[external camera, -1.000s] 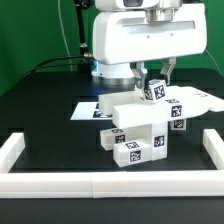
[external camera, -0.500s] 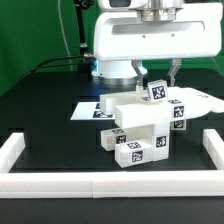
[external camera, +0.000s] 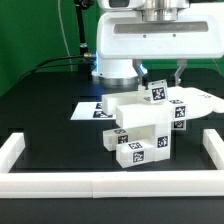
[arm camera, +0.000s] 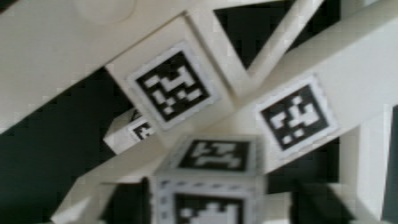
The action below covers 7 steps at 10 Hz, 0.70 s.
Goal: Assemble chair
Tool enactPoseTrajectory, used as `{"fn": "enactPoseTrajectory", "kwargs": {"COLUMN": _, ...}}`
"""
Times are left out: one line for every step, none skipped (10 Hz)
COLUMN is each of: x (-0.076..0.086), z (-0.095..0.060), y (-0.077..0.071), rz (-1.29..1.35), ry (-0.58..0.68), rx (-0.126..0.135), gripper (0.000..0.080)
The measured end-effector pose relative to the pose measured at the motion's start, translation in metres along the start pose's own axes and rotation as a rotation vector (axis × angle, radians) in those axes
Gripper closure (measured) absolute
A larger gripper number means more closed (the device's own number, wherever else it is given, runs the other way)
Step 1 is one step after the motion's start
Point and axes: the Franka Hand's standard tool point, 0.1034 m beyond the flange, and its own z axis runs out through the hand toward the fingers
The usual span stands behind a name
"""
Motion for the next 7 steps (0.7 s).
{"fn": "enactPoseTrajectory", "kwargs": {"x": 0.0, "z": 0.0, "y": 0.0002, "rz": -0.043, "ry": 0.0, "rx": -0.001, "gripper": 0.0228}}
{"fn": "enactPoseTrajectory", "kwargs": {"x": 0.0001, "z": 0.0, "y": 0.0005, "rz": -0.119, "ry": 0.0, "rx": -0.002, "gripper": 0.0166}}
{"fn": "enactPoseTrajectory", "kwargs": {"x": 0.0003, "z": 0.0, "y": 0.001, "rz": -0.205, "ry": 0.0, "rx": -0.003, "gripper": 0.0155}}
{"fn": "enactPoseTrajectory", "kwargs": {"x": 0.0005, "z": 0.0004, "y": 0.0018, "rz": -0.275, "ry": 0.0, "rx": -0.005, "gripper": 0.0155}}
{"fn": "enactPoseTrajectory", "kwargs": {"x": 0.0029, "z": 0.0027, "y": 0.0058, "rz": -0.484, "ry": -0.004, "rx": -0.007, "gripper": 0.0151}}
{"fn": "enactPoseTrajectory", "kwargs": {"x": 0.0038, "z": 0.006, "y": 0.0086, "rz": -0.497, "ry": -0.01, "rx": 0.004, "gripper": 0.0151}}
{"fn": "enactPoseTrajectory", "kwargs": {"x": 0.0014, "z": 0.009, "y": 0.0064, "rz": -0.485, "ry": -0.016, "rx": 0.004, "gripper": 0.0151}}
